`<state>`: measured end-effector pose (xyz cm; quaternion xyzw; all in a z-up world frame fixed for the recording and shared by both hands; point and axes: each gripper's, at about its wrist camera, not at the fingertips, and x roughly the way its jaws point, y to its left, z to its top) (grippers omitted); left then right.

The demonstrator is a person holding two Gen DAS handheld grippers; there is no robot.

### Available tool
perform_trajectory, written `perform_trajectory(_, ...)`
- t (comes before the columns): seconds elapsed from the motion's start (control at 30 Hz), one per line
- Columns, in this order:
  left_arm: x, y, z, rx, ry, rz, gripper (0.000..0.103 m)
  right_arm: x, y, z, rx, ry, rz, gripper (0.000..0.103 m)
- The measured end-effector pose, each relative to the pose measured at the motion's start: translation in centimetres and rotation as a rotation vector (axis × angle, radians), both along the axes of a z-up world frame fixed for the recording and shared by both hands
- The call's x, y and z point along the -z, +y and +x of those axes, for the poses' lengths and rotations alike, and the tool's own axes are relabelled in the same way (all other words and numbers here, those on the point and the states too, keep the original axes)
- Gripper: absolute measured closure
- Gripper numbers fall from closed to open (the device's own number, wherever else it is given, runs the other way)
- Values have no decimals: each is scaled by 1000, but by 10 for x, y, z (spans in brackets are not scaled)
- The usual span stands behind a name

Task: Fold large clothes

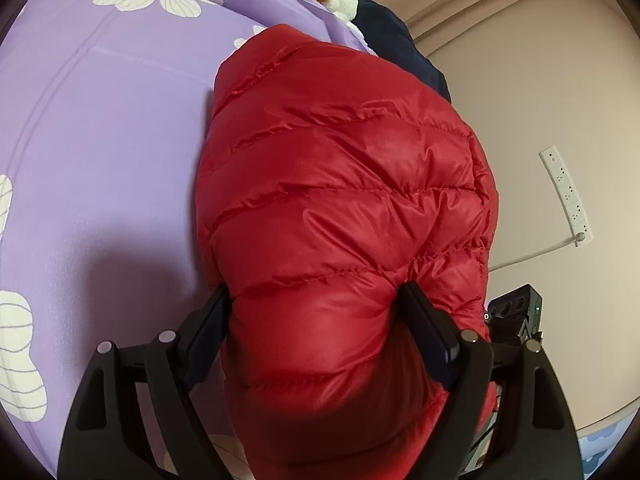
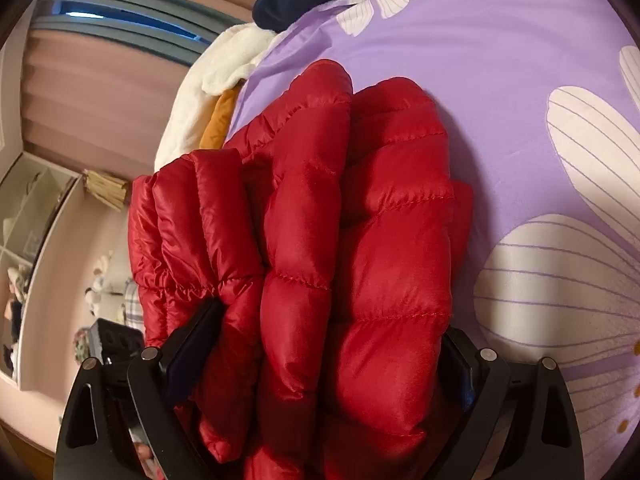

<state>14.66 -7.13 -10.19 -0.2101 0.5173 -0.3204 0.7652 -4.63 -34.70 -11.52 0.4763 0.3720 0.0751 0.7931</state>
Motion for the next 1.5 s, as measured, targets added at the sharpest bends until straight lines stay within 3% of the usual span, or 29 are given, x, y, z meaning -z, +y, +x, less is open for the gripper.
perform_trajectory(0.4,-18,-17,-13,14,-126,140,30,-7,8,-8,-2,-47,-21,33)
perform_trajectory(0.63,-21,-20,-17,21,-169,181,33,-15,13,-9,-2,-78,-66,44)
perform_trajectory(1.13,-32,-28,-32,32,-253,232,38,-18,16,-9,-3,-164,-86,53)
perform_trajectory(1.5,-46,-23,-43,31,-304,233,38,-16,17,-10,-21,-228,-94,54)
